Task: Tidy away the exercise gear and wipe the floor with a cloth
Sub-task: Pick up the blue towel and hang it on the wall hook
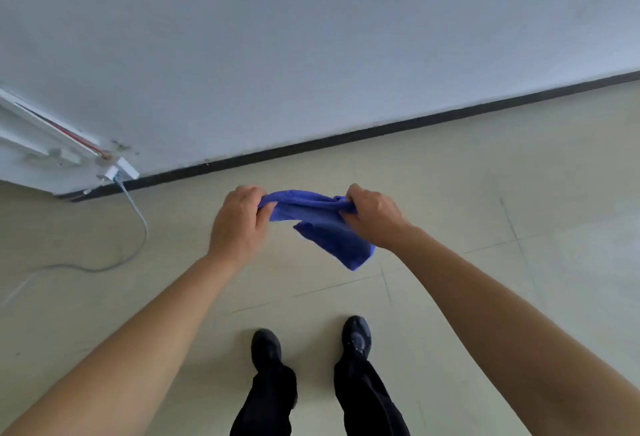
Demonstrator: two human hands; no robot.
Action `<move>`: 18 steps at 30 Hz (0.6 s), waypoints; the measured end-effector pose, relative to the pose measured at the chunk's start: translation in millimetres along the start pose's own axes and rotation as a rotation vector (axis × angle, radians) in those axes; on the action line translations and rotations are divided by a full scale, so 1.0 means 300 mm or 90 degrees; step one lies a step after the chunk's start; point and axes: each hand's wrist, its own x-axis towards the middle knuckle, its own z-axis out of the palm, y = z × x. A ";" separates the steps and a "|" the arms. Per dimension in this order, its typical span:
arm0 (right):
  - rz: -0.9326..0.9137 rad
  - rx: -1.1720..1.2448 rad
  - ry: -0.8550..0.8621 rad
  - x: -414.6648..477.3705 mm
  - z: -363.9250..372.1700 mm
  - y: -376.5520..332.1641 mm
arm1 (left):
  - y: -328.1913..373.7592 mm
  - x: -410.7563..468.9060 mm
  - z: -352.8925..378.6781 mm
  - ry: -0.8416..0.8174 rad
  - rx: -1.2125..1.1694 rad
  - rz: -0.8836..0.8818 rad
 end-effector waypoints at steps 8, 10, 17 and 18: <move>0.028 0.158 0.165 -0.518 -0.494 -0.213 | 0.499 -0.002 -0.610 0.065 -0.202 0.024; 0.038 0.179 0.209 -0.620 -0.553 -0.243 | 0.591 0.002 -0.717 0.067 -0.211 0.074; 0.127 0.254 0.443 -0.906 -0.614 -0.264 | 0.924 -0.042 -0.944 0.059 -0.263 0.295; 0.158 0.275 0.466 -0.946 -0.614 -0.251 | 0.979 -0.053 -0.946 0.059 -0.270 0.318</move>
